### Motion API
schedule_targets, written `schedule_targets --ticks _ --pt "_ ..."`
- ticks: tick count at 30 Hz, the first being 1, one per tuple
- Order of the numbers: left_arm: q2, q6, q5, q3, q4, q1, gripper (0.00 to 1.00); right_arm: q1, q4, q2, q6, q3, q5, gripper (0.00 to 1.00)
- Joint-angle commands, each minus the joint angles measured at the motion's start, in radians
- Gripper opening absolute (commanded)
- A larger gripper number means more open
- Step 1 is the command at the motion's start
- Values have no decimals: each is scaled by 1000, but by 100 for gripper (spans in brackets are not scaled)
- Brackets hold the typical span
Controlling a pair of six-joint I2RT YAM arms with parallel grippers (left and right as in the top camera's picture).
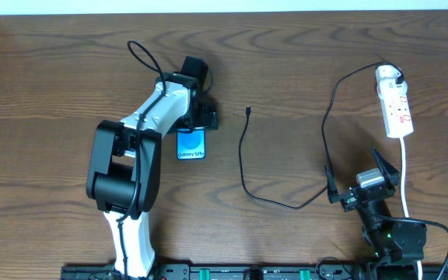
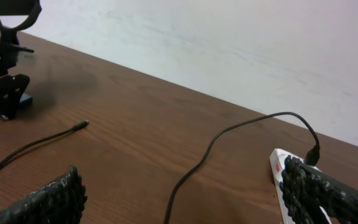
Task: Plug charger to phone and switch on socket
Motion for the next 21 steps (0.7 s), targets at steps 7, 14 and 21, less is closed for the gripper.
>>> schedule_targets --ticks 7,14,21 --pt "20 19 47 -38 -15 46 98 10 0 -6 7 -4 -3 99" --pt "42 21 74 -69 0 46 97 10 0 -6 6 -4 -3 99" --pt "87 21 104 -70 0 47 94 10 0 -6 7 -4 -3 99"
